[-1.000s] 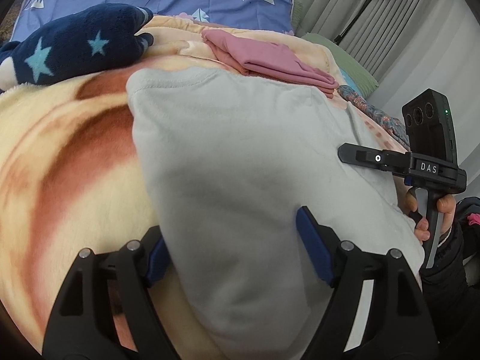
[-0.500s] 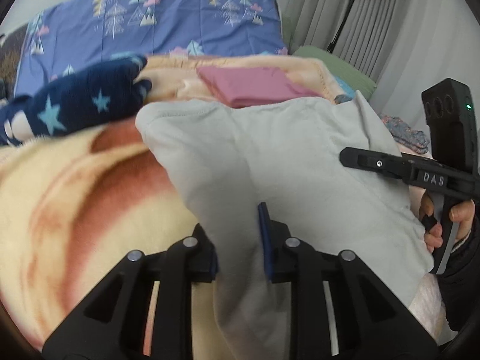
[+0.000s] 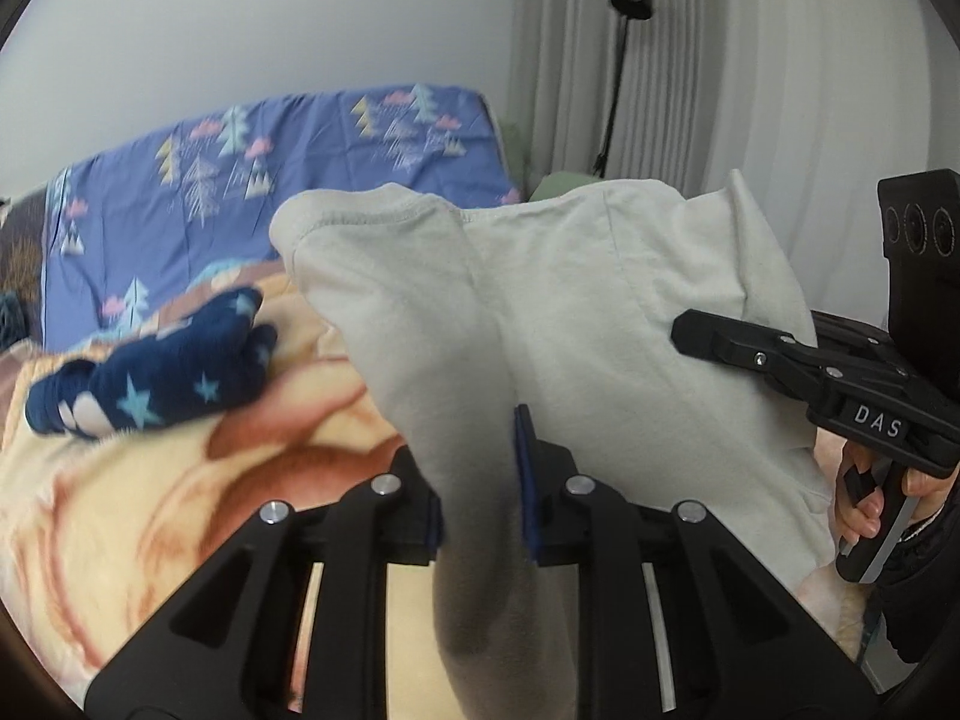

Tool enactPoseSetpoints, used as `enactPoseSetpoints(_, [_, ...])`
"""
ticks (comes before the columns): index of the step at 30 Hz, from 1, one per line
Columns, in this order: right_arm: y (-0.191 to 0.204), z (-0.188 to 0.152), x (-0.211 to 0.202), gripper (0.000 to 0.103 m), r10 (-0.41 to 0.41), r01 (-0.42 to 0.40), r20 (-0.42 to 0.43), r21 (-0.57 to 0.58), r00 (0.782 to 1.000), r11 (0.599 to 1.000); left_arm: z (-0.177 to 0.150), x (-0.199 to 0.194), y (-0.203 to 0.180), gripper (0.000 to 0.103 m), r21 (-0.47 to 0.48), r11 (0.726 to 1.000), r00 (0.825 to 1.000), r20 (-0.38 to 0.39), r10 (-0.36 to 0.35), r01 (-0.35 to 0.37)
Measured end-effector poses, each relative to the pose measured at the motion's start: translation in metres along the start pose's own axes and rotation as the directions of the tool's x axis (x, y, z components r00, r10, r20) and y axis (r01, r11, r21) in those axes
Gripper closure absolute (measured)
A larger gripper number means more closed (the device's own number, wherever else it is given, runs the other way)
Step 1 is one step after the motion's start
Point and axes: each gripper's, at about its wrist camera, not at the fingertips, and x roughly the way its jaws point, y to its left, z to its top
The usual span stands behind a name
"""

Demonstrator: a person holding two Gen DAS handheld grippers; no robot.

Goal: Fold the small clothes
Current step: 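Lift the folded grey shirt off the blanket with both tools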

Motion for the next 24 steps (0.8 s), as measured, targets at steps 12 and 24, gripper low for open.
enactPoseSetpoints(12, [-0.055,0.012,-0.106,0.088,-0.146,0.143,0.131,0.035,0.981,0.989,0.059,0.002,-0.105,0.084,0.155,0.984,0.992,0.076,-0.101,0.088])
enactPoseSetpoints(24, [-0.165,0.037,-0.173,0.088,-0.348,0.327,0.212,0.127,0.913,0.936,0.141,0.068,-0.23,0.085,0.361,0.924,0.978,0.118,-0.175,0.122])
